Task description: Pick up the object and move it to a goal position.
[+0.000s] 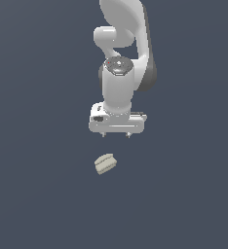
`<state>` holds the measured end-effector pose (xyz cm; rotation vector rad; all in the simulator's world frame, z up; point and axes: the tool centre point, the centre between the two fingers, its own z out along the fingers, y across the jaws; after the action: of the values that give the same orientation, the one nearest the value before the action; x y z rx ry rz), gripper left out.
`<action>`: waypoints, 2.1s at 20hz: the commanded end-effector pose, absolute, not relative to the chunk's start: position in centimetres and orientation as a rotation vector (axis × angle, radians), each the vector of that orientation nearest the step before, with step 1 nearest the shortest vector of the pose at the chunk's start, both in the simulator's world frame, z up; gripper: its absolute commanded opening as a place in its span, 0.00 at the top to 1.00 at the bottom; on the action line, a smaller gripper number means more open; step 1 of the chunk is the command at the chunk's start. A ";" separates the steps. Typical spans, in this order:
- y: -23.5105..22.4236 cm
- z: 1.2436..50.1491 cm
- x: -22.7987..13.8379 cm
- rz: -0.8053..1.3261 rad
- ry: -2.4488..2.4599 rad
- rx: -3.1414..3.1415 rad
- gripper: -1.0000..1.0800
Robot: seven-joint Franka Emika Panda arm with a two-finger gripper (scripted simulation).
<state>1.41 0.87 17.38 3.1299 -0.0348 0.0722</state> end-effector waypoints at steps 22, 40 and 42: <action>-2.2 14.2 5.5 0.023 -0.964 2.997 0.04; -4.0 12.0 8.0 0.001 -1.537 2.741 0.04; -4.1 11.9 8.1 0.000 -1.558 2.729 0.04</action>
<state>7.97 -4.04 11.93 2.7399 -1.5382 0.0006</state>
